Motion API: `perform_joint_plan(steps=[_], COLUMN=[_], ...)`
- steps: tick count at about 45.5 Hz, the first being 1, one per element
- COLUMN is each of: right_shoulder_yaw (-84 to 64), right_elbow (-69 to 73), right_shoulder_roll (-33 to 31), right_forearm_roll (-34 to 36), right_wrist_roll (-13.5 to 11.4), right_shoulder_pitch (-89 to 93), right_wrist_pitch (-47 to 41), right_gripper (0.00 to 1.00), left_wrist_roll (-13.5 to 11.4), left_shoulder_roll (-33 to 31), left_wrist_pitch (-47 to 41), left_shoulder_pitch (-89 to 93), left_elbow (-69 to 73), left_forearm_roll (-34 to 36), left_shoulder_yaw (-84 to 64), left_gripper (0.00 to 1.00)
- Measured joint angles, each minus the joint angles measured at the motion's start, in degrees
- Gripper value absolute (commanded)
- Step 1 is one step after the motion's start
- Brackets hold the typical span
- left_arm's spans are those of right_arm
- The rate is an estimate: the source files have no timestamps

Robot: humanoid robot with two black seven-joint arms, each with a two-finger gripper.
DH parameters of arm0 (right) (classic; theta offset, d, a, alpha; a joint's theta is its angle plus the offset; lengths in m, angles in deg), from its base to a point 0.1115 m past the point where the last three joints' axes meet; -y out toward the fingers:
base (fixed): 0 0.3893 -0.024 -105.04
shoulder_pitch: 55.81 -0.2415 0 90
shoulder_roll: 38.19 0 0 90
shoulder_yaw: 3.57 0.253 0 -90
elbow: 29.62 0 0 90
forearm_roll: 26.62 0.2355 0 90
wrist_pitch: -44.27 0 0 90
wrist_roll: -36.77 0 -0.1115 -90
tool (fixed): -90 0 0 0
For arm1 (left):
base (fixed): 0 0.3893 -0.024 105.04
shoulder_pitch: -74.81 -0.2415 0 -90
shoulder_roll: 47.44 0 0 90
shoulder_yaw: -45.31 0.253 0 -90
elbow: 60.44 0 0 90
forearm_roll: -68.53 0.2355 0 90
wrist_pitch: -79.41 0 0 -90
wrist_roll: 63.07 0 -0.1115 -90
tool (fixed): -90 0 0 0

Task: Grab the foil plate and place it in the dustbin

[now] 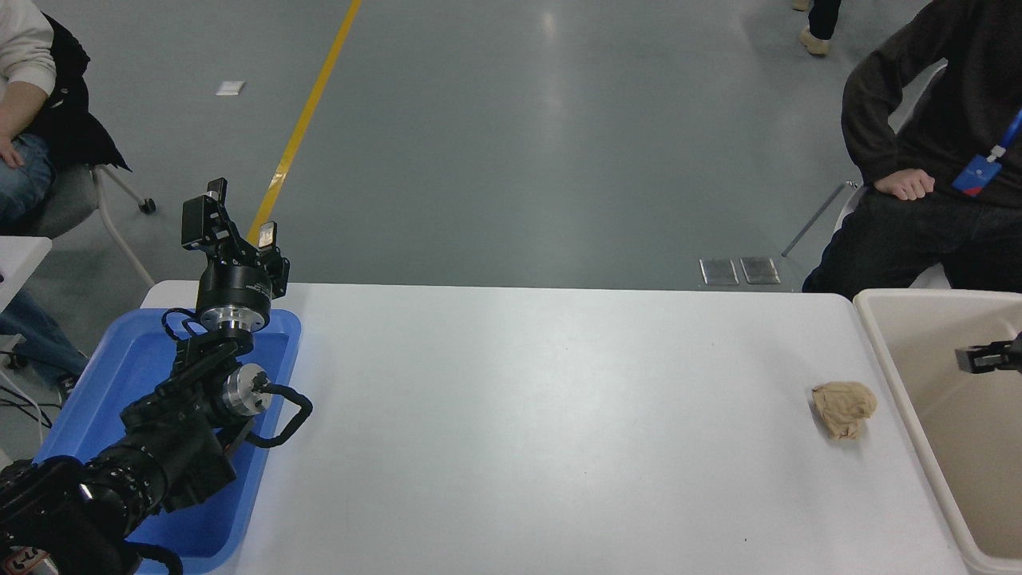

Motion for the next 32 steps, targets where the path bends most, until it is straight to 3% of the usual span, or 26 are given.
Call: perform_joint_plan(steps=[12, 32], right_shoulder_yaw=[0.8, 0.0], right_elbow=[13.4, 47.9], right_shoulder_roll=[-0.2, -2.0], right_forearm_roll=[0.7, -6.6], right_wrist_roll=[0.0, -0.3], right_shoulder_pitch=[-11.1, -31.8], right_wrist_pitch=[-2.0, -2.9], right_gripper=[1.0, 1.0], left_wrist_roll=[0.0, 0.0], left_shoulder_roll=[0.0, 0.0], left_wrist_pitch=[0.0, 0.0], left_shoulder_pitch=[0.0, 0.1], left_elbow=[0.0, 0.0], left_forearm_roll=[0.0, 0.0], left_shoulder_yaw=[0.0, 0.0], left_gripper=[1.0, 1.0])
